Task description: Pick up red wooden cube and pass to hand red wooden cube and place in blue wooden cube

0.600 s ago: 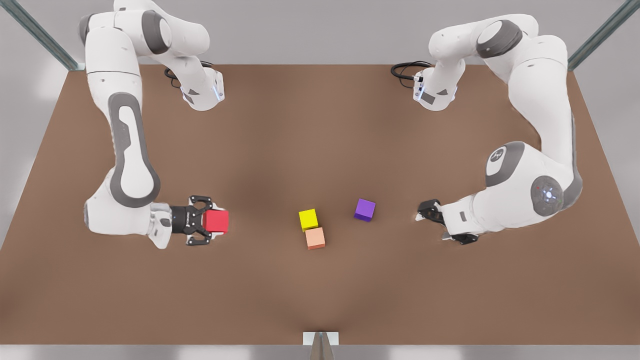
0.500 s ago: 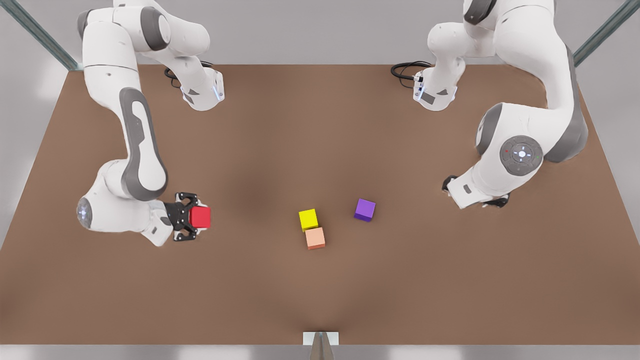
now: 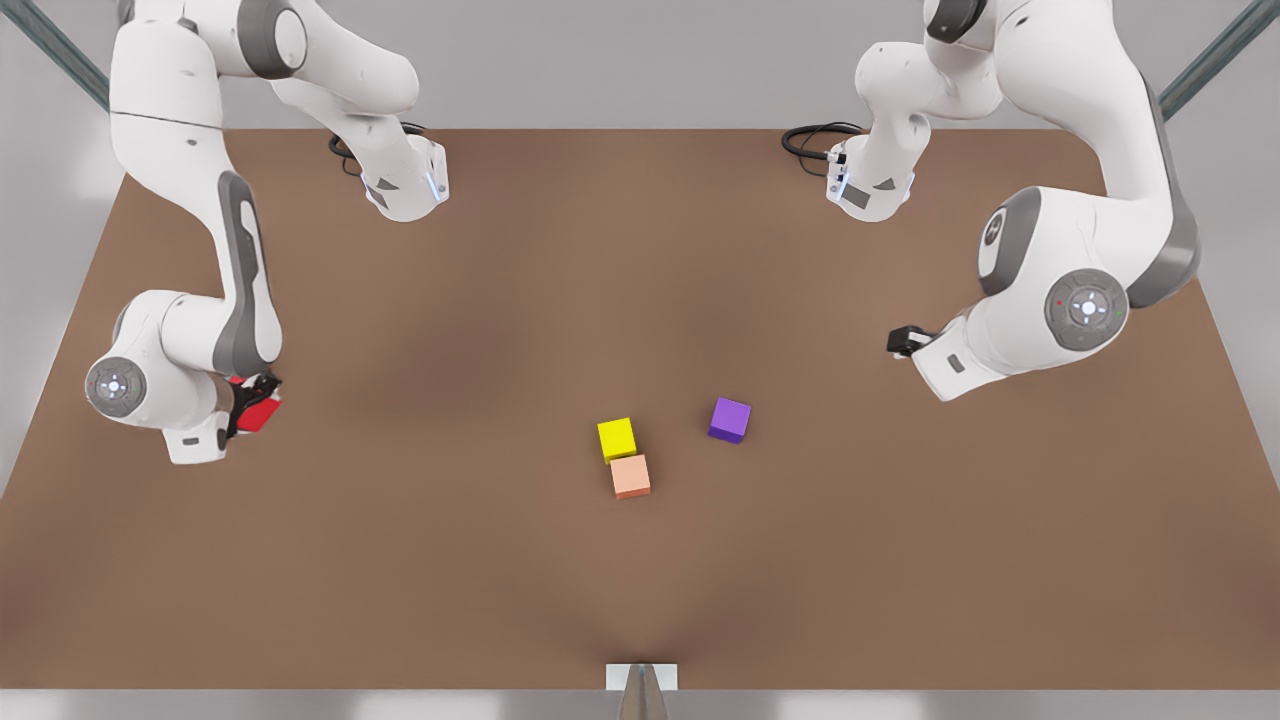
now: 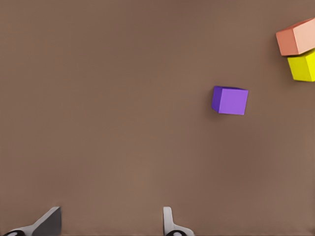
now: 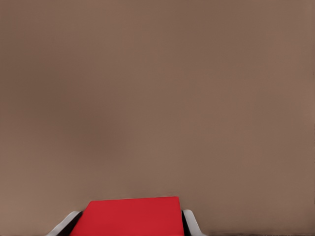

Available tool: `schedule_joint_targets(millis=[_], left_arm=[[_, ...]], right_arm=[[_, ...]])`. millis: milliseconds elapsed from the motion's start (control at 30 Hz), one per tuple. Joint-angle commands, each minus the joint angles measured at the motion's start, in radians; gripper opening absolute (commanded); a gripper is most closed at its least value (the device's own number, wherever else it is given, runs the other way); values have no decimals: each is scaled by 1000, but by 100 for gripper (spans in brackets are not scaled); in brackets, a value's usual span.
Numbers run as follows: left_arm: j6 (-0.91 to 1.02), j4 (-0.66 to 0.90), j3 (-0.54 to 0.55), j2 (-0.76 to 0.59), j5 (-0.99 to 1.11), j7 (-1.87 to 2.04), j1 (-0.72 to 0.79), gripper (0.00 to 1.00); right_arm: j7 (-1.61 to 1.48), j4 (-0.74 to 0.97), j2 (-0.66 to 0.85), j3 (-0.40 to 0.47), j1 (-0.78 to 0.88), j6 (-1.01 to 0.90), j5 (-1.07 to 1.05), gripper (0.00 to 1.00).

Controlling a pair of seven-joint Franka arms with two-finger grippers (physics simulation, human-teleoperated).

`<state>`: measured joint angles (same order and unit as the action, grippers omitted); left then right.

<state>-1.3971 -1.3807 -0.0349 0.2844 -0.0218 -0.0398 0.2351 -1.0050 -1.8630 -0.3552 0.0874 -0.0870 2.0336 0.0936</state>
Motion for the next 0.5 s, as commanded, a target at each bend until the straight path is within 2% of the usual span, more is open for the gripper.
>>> schedule_joint_targets(millis=[0,133,267,467], left_arm=[[15,0,0,-1,-4,47,1,100],[13,2,1,18,-6,48,6,100],[12,3,1,25,-6,48,16,100],[10,-6,1,16,-10,46,0,100]], right_arm=[[485,-41,8,0,-19,267,17,59],[464,-147,44,2,-54,378,20,59],[442,-151,44,5,-82,384,44,59],[416,-291,68,8,-134,501,31,59]])
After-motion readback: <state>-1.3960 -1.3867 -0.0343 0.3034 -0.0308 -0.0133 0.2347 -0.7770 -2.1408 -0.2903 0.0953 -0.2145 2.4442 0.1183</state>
